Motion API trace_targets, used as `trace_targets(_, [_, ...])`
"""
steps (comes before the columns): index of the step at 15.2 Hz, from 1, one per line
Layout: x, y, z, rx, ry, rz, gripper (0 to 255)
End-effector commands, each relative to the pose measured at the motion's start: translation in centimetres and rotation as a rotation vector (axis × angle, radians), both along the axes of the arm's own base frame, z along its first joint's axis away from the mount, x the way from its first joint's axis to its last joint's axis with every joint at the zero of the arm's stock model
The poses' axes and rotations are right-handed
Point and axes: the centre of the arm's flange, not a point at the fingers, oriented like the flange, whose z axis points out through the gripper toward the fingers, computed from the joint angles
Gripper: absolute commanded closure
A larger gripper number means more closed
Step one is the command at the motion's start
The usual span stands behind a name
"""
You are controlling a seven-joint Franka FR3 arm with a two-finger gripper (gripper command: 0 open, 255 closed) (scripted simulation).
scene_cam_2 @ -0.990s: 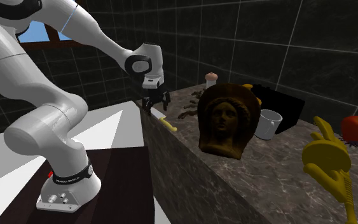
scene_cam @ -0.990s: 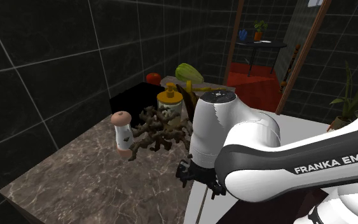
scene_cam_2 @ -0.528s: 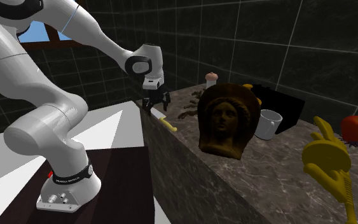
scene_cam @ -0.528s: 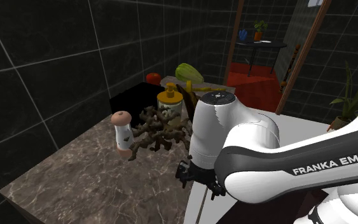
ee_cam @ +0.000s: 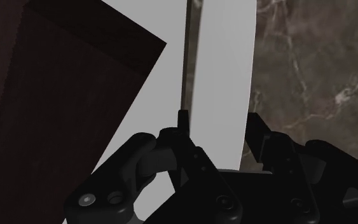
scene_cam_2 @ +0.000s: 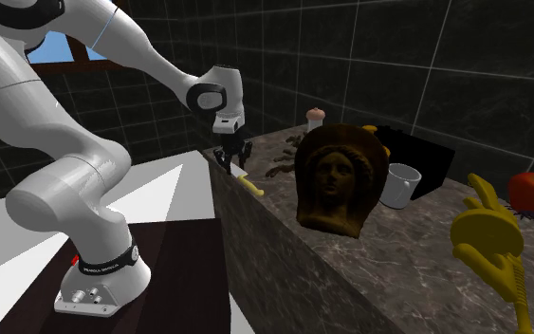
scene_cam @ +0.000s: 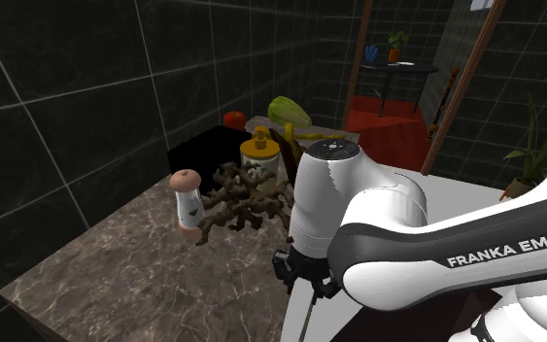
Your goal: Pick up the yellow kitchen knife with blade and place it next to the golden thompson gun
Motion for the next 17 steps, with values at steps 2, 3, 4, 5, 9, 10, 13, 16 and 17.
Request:
trace_targets(2, [0.0, 0.0, 0.0, 0.0, 0.0, 0.0, 255])
trace_targets(3, [0.0, 0.0, 0.5, 0.0, 0.0, 0.0, 255])
trace_targets(4, [0.0, 0.0, 1.0, 0.0, 0.0, 0.0, 255])
trace_targets(5, [0.0, 0.0, 1.6, 0.0, 0.0, 0.0, 255])
trace_targets(9, [0.0, 0.0, 3.7, 0.0, 0.0, 0.0, 255])
trace_targets(10, [0.0, 0.0, 4.2, 0.0, 0.0, 0.0, 255])
trace_targets(13, [0.0, 0.0, 5.8, 0.0, 0.0, 0.0, 255])
trace_targets(16, [0.0, 0.0, 7.4, 0.0, 0.0, 0.0, 255])
trace_targets(17, [0.0, 0.0, 7.9, 0.0, 0.0, 0.0, 255])
